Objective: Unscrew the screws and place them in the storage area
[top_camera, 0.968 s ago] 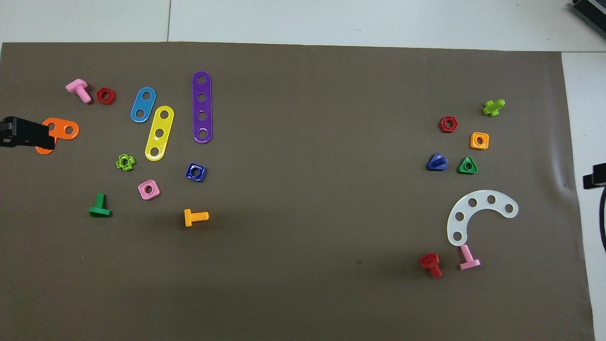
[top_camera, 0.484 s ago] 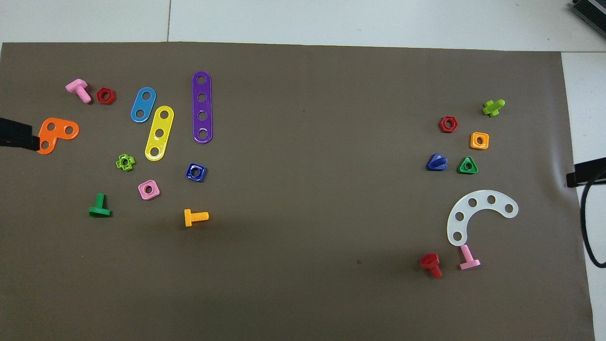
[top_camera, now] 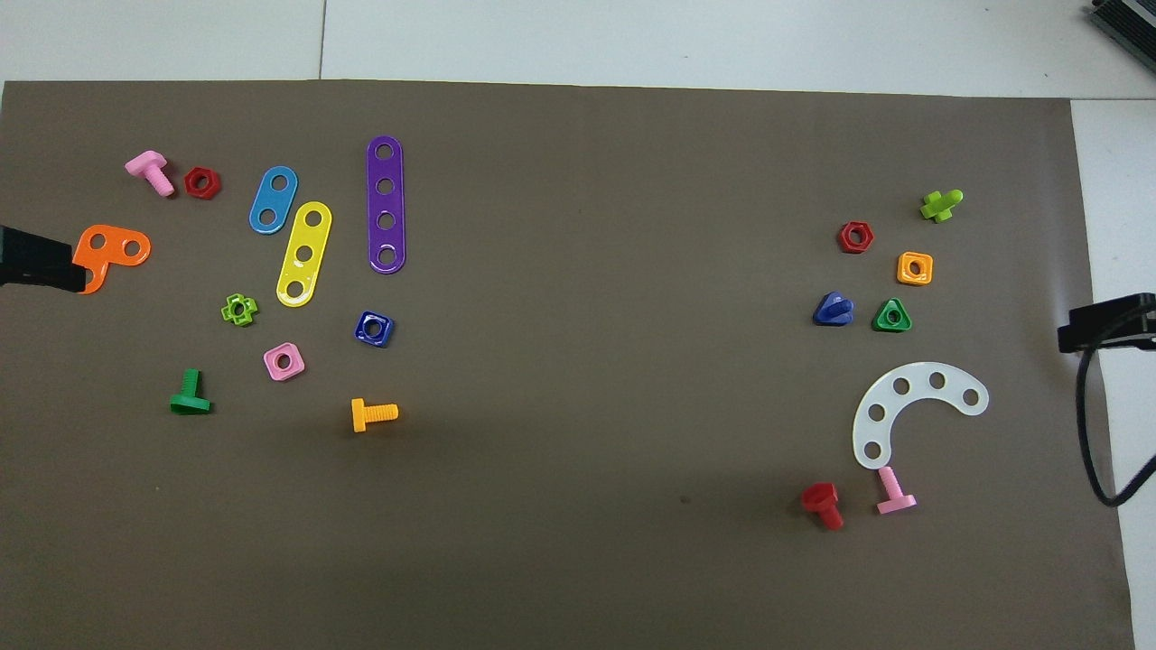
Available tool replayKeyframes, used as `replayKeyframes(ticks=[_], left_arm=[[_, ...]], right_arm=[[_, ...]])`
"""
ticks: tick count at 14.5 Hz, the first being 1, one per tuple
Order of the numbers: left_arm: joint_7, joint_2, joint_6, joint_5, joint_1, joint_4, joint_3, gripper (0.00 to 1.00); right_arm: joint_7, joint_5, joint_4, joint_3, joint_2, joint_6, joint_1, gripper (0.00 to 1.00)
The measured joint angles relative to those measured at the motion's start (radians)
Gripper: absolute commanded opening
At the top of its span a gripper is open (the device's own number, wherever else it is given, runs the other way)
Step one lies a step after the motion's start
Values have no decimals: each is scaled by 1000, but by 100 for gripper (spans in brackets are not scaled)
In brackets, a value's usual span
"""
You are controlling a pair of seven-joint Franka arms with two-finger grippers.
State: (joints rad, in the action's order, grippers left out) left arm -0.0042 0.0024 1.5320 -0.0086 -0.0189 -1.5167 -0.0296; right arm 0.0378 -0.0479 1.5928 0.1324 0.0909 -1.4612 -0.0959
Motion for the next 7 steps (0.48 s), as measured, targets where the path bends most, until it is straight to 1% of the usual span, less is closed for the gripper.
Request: replayKeyframes(ticks=[2,7], left_arm=[[0,-5,1,0,0,-21,0,100],[0,-25,4,0,0,-73,0,100]], right_arm=[[25,0,7,-1,0,-3,-18,100],[28,-2,10,1,0,-4,-16,100]])
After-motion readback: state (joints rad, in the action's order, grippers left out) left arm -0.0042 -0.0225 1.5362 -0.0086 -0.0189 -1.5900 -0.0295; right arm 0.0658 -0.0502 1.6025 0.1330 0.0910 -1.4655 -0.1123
